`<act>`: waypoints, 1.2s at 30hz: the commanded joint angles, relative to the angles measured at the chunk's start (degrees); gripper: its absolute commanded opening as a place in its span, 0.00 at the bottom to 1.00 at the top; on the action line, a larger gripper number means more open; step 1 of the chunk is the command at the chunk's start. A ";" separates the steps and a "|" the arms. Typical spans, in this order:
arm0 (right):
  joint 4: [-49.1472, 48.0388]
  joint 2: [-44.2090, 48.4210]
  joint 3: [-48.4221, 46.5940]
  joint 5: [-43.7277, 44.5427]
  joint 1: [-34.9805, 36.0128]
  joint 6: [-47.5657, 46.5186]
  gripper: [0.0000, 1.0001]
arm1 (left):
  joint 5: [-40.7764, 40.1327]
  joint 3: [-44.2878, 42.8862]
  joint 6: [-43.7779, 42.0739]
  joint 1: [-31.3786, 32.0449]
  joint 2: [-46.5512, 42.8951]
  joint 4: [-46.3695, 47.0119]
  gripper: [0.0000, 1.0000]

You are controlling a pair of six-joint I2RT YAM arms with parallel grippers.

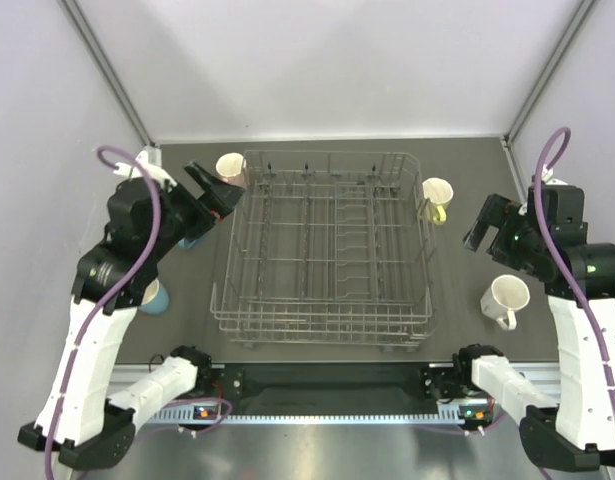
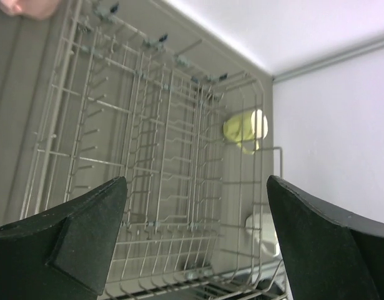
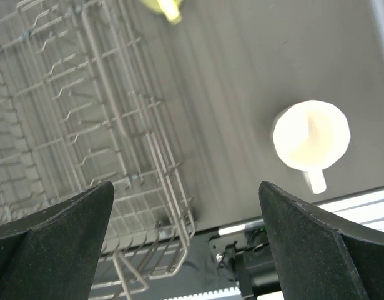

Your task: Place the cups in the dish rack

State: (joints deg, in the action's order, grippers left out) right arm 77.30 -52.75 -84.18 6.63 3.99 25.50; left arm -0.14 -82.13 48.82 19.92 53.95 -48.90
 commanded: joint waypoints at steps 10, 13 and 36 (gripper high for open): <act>6.64 -5.16 -2.21 3.30 -0.91 -5.01 1.00 | -3.91 -5.40 -1.26 -0.24 4.13 -7.77 0.95; 4.97 -7.01 -2.04 2.16 -1.00 -5.19 1.00 | -2.76 -8.12 -3.20 -0.24 7.56 -10.58 0.94; -16.56 -41.90 -16.80 -4.08 -7.33 -2.73 0.83 | 3.92 -23.87 -17.26 -0.59 20.75 -16.93 0.77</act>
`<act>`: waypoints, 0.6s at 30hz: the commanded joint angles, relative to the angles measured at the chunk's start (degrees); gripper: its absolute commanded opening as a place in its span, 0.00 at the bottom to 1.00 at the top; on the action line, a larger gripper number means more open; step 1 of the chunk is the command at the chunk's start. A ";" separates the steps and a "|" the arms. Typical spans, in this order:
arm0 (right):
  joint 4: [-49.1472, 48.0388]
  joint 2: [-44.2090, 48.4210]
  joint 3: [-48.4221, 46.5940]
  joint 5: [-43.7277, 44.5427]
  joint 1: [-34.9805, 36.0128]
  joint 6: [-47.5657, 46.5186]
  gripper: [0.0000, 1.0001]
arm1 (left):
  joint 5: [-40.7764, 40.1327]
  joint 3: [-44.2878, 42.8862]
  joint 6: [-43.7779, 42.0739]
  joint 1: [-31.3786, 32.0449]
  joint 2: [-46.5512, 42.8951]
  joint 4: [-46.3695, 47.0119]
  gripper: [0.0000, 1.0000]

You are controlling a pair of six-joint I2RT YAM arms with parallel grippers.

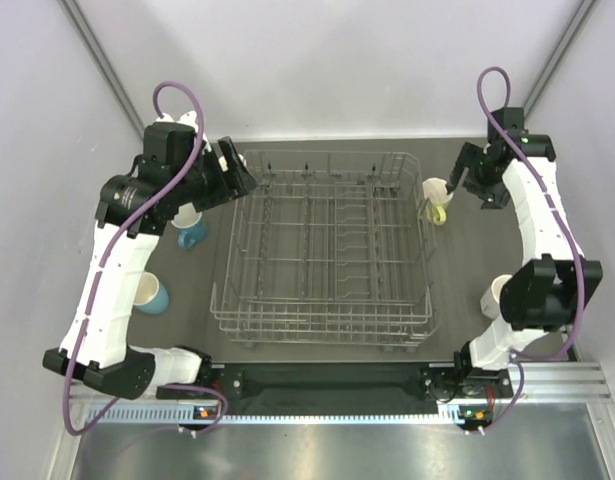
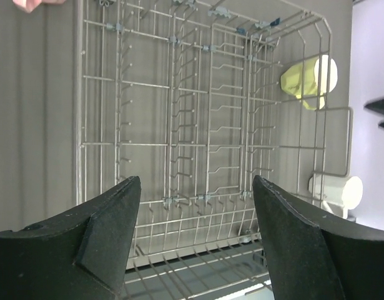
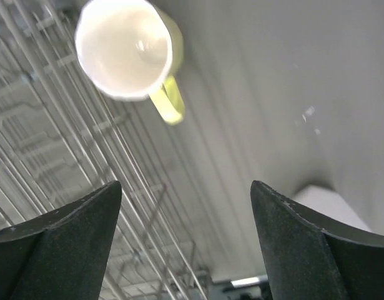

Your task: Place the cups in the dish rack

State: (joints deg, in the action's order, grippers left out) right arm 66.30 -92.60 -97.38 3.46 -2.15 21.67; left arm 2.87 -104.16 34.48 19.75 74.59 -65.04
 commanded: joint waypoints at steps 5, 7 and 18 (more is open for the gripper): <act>-10.13 -7.67 -4.48 -1.88 -1.27 1.62 0.76 | 1.35 -3.06 -3.98 -0.76 1.61 0.26 0.76; -12.41 -9.26 -4.74 -2.06 -1.27 1.80 0.72 | 1.43 -4.03 -4.42 -0.85 2.14 0.26 0.73; -18.14 -20.78 -8.35 -3.11 -1.36 1.53 0.60 | 3.72 -8.69 -8.29 -1.99 6.97 -0.18 0.71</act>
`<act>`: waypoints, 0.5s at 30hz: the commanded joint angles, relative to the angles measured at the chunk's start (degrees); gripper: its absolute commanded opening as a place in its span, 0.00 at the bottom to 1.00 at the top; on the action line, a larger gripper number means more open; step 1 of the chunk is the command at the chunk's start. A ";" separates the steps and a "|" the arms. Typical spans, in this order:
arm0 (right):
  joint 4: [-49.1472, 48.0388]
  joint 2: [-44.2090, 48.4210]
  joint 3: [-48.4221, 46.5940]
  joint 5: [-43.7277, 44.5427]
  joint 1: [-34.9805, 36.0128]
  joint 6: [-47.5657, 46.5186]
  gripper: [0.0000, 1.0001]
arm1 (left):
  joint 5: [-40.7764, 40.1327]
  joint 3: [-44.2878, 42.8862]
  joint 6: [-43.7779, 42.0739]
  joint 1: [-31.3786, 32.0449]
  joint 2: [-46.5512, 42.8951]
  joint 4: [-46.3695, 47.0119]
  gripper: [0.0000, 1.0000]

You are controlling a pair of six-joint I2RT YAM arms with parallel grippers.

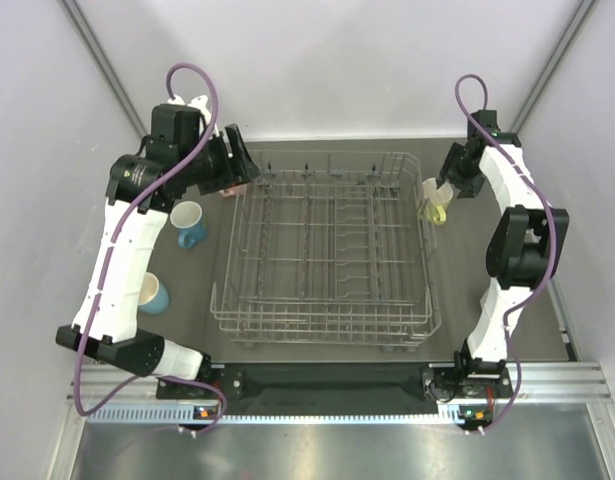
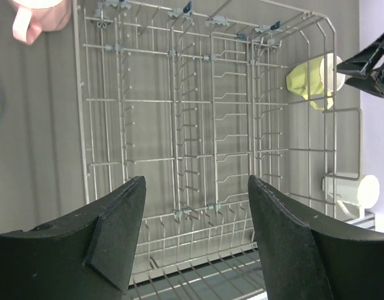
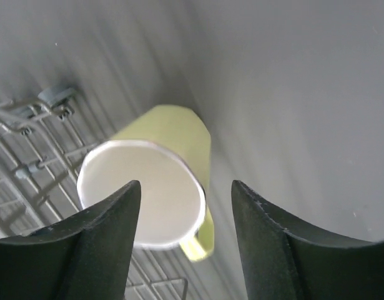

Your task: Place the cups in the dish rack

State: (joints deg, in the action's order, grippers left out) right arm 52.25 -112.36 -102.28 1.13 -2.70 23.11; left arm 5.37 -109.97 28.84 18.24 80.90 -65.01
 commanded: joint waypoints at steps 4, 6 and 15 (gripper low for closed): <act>-4.88 -3.13 -3.19 -3.32 -0.82 1.41 0.51 | 1.66 -3.40 -4.40 -1.27 1.45 -0.11 0.71; -5.14 -3.66 -2.75 -3.24 -0.82 2.02 0.47 | 1.67 -4.45 -4.93 -1.63 1.71 -0.46 0.70; -5.23 -4.63 -1.43 0.54 -0.99 1.58 0.42 | 2.54 -6.30 -6.95 -2.86 1.80 -1.60 0.61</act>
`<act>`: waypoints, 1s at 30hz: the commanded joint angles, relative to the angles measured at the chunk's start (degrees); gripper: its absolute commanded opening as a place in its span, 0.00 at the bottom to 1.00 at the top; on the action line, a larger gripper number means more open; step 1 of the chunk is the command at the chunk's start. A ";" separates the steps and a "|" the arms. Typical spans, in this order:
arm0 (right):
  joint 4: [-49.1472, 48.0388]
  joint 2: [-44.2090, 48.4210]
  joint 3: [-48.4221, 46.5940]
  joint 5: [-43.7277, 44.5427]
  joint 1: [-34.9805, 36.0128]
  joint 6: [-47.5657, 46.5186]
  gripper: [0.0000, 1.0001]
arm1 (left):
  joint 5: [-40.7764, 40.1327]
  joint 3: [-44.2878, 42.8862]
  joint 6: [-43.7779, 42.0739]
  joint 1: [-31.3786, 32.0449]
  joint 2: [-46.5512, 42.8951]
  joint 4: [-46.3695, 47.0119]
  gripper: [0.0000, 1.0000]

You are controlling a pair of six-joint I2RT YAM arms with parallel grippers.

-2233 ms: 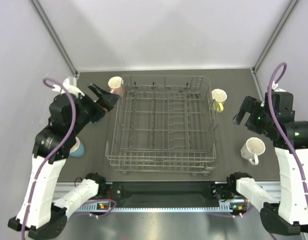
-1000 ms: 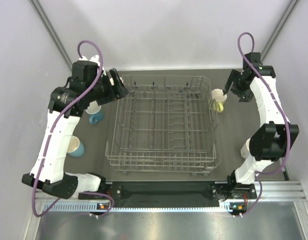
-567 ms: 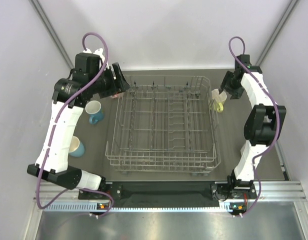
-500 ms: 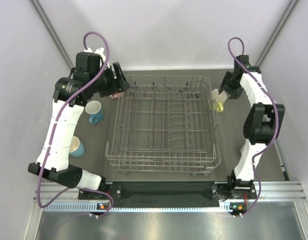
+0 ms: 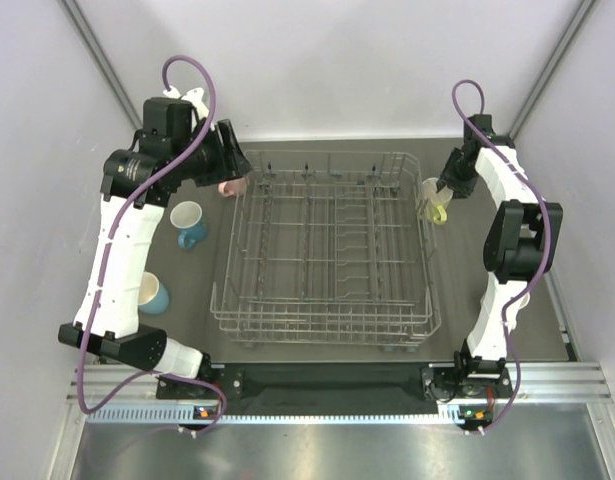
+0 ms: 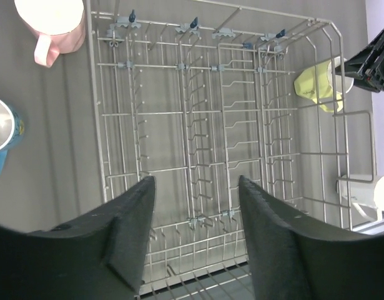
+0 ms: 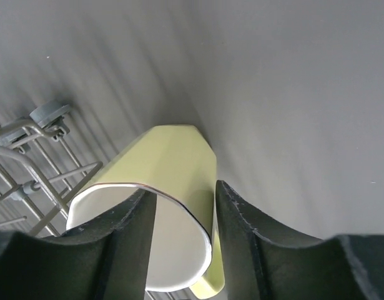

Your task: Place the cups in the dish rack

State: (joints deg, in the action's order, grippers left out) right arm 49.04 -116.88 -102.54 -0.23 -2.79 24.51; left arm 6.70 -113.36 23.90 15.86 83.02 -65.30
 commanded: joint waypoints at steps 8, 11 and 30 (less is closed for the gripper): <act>-2.01 -0.11 -1.26 1.63 -1.08 0.45 0.23 | 2.53 -3.97 -1.49 -0.74 -0.23 -2.38 0.56; -1.67 1.38 -1.34 2.60 -1.69 0.62 0.17 | 3.49 -3.80 -1.14 -0.74 -0.14 -2.38 0.54; 4.75 25.46 -3.45 -5.64 -4.42 5.37 0.00 | 19.39 2.08 7.72 -0.74 -0.76 9.28 0.52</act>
State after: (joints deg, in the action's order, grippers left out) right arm 55.16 -100.33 -102.50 0.19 -7.29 27.44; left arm 19.29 -113.03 28.23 15.40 83.11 -63.44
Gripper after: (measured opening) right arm 0.042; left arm 0.512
